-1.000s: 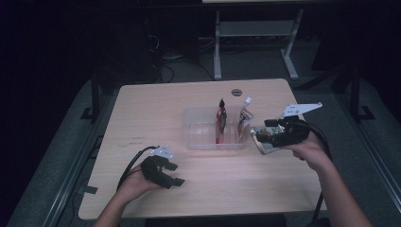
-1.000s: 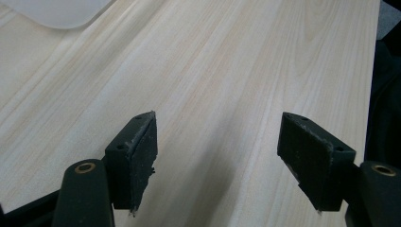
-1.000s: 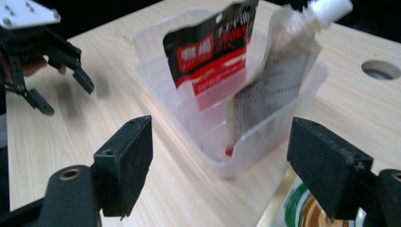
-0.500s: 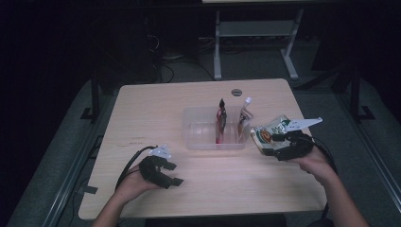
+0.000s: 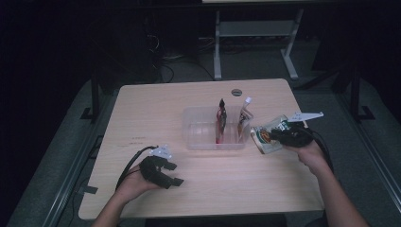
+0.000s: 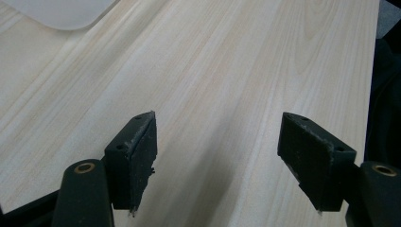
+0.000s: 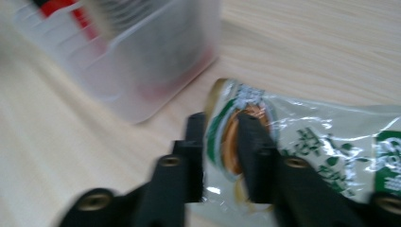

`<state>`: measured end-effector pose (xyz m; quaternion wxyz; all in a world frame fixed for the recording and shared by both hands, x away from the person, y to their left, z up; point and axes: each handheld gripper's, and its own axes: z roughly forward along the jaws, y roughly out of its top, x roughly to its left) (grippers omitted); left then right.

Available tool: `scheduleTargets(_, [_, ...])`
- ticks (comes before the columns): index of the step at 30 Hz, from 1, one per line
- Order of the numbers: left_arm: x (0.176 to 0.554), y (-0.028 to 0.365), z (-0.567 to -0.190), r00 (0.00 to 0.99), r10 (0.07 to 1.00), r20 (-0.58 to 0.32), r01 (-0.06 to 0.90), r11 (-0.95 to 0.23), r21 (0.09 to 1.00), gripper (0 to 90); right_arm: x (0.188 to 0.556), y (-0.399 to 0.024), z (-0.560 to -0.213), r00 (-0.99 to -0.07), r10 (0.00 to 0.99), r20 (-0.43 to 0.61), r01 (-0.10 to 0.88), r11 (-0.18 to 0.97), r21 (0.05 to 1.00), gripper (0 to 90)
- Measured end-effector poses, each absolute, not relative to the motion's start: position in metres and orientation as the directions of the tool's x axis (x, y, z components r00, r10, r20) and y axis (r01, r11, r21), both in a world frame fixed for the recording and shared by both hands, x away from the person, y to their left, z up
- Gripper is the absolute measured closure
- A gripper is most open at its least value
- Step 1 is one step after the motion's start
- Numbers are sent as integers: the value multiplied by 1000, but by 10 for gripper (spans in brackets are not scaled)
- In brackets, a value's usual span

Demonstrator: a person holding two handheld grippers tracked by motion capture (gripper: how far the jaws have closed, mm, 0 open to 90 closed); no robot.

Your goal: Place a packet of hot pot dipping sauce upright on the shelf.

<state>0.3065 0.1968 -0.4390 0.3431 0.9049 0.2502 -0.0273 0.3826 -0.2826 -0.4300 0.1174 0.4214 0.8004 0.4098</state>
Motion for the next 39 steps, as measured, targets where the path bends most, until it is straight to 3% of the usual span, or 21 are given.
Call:
scheduleTargets(2, [307, 197, -440, 872, 434, -224, 474, -638, 607, 288, 391, -283, -429, -596, 790, 146, 581, 298, 757, 895])
scheduleTargets(17, [307, 197, -443, 871, 430, -238, 480, -638, 602, 288, 457, -272, -442, -522, 847, 98, 608, 289, 739, 897])
scheduleTargets(20, [307, 197, -443, 871, 430, -238, 480, -640, 599, 288, 460, -272, -451, -535, 842, 69, 617, 334, 712, 897])
scheduleTargets(39, [306, 197, -443, 869, 435, -237, 483, -639, 599, 288, 437, -278, -454, -560, 819, 126, 646, 336, 685, 897])
